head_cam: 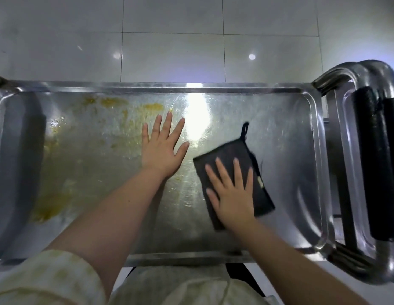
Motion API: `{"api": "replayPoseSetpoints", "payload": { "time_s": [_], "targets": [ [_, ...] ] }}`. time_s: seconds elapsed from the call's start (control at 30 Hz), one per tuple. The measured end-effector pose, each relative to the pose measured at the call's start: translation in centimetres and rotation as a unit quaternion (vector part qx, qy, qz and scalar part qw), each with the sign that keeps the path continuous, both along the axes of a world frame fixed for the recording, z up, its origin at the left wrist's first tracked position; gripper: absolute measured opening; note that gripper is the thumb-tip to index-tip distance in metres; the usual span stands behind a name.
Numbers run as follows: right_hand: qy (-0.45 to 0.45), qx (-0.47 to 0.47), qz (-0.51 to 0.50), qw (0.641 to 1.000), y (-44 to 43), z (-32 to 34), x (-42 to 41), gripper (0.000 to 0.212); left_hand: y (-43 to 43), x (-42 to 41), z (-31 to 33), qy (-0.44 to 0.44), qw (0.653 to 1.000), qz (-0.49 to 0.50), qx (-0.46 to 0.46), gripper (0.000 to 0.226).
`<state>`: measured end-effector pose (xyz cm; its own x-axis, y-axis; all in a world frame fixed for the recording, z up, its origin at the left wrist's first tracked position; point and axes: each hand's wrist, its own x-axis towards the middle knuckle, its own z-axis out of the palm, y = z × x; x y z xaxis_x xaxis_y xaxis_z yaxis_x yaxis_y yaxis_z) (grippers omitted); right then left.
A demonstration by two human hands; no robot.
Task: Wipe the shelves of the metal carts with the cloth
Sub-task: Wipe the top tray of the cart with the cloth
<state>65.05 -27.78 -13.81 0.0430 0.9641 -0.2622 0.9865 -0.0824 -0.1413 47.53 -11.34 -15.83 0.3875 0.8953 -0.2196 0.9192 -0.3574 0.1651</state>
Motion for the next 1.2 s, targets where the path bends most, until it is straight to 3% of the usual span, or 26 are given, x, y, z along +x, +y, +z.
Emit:
{"api": "replayPoseSetpoints", "payload": {
  "time_s": [0.13, 0.27, 0.33, 0.43, 0.57, 0.77, 0.93, 1.0, 1.07, 1.2],
  "targets": [
    [-0.007, -0.045, 0.081, 0.996, -9.6, 0.8, -0.5, 0.059, 0.0, 0.0, 0.1, 0.003, 1.0, -0.001, -0.003, 0.063],
    [0.002, -0.057, 0.158, 0.986, -4.2, 0.5, 2.4, 0.056, 0.0, 0.2, 0.2, -0.008, 1.0, 0.001, 0.008, 0.064],
    [-0.018, -0.013, 0.083, 0.996, 2.6, 0.0, 4.3, 0.055, 0.1, 0.2, 0.2, -0.006, 1.0, -0.002, 0.008, 0.065],
    [-0.004, -0.039, -0.048, 0.998, 12.6, 0.3, 7.2, 0.055, 0.0, 0.2, 0.2, 0.022, 1.0, -0.014, 0.008, 0.066],
    [0.003, -0.079, -0.101, 0.992, 16.6, 0.9, 8.5, 0.056, -0.2, 0.6, 0.7, 0.051, 0.998, -0.034, 0.004, 0.067],
    [0.0, -0.034, -0.047, 0.998, 1.2, 0.7, 5.5, 0.059, -0.5, 1.4, 1.3, 0.08, 0.996, -0.05, 0.001, 0.068],
    [0.007, -0.091, -0.006, 0.996, -13.1, 1.5, 3.8, 0.058, -1.3, 2.8, 0.8, 0.038, 0.998, -0.047, -0.012, 0.072],
    [0.015, -0.106, -0.004, 0.994, -11.4, 1.2, 4.8, 0.057, -1.3, 2.8, 0.5, 0.018, 0.999, -0.04, -0.005, 0.071],
    [0.009, -0.061, -0.022, 0.998, -5.9, 0.7, 6.7, 0.058, -1.3, 2.7, 0.4, 0.004, 0.999, -0.037, 0.001, 0.071],
    [-0.008, -0.035, -0.139, 0.99, 9.0, 0.1, 13.3, 0.057, -1.4, 2.7, 0.4, -0.007, 0.999, -0.03, 0.009, 0.071]
  ]
}}
